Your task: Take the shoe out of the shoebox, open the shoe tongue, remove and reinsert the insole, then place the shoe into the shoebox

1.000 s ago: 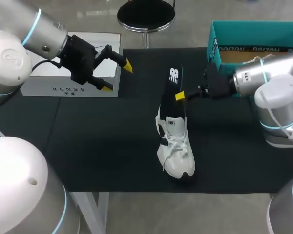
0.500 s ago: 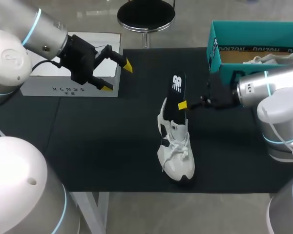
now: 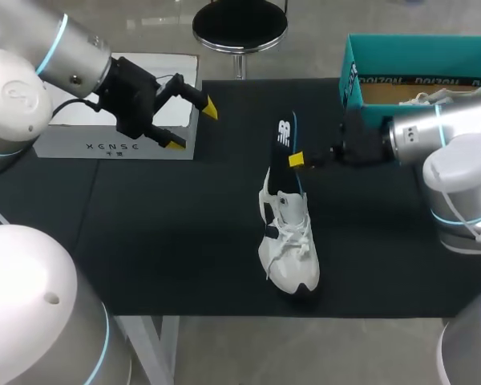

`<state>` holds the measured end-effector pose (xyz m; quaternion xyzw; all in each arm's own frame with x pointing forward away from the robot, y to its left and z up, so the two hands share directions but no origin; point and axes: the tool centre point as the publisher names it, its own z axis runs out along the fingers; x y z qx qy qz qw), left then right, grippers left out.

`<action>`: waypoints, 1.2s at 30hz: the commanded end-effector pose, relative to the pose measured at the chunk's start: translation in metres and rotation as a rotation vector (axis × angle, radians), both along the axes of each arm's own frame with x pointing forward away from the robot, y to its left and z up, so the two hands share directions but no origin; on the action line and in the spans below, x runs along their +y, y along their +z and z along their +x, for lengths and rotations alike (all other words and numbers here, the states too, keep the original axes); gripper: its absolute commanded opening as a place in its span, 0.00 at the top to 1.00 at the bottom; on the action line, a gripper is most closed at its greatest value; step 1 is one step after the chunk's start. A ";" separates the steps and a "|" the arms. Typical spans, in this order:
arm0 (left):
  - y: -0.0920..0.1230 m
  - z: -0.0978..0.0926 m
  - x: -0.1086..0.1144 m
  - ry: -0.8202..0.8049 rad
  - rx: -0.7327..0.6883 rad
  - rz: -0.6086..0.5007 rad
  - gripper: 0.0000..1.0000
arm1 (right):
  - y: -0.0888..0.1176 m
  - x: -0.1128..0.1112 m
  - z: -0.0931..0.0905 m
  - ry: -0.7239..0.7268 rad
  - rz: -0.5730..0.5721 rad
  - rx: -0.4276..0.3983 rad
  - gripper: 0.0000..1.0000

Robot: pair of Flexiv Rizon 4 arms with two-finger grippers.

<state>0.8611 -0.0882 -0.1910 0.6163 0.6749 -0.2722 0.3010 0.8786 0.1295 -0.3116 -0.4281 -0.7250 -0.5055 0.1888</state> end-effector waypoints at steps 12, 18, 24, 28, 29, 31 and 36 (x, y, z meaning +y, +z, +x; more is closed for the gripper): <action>0.000 0.000 0.000 0.000 -0.001 0.003 0.00 | 0.009 0.002 0.023 0.018 -0.055 -0.036 0.37; 0.000 0.000 0.000 0.000 -0.001 0.003 0.00 | 0.010 0.004 0.024 0.040 -0.078 -0.043 0.59; 0.000 0.000 0.000 0.000 -0.001 0.003 0.00 | 0.004 0.006 0.021 0.045 -0.089 -0.033 1.00; 0.000 0.000 0.000 0.000 -0.001 0.003 0.00 | -0.001 0.007 0.020 0.049 -0.094 -0.021 1.00; 0.000 0.000 0.000 0.000 -0.001 0.003 0.00 | -0.002 0.007 0.020 0.050 -0.094 -0.019 1.00; 0.000 0.000 0.000 0.000 -0.001 0.003 0.00 | -0.005 0.006 0.018 0.052 -0.097 -0.010 1.00; 0.000 0.000 0.000 0.000 -0.001 0.003 0.00 | -0.015 0.006 0.010 0.055 -0.093 0.013 1.00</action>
